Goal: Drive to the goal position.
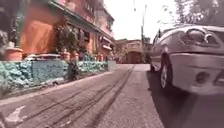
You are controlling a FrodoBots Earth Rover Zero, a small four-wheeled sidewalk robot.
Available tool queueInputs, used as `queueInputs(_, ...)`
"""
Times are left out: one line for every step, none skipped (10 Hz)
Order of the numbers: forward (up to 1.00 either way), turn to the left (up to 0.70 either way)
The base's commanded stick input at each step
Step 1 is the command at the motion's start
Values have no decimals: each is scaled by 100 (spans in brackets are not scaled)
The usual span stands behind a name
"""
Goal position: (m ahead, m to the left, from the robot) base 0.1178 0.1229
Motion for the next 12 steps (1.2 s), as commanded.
queueInputs(70, 0)
queueInputs(70, -3)
queueInputs(70, -6)
queueInputs(70, -9)
queueInputs(70, -12)
queueInputs(70, -15)
queueInputs(70, -17)
queueInputs(70, -20)
queueInputs(70, -23)
queueInputs(70, -26)
queueInputs(70, -29)
queueInputs(70, -32)
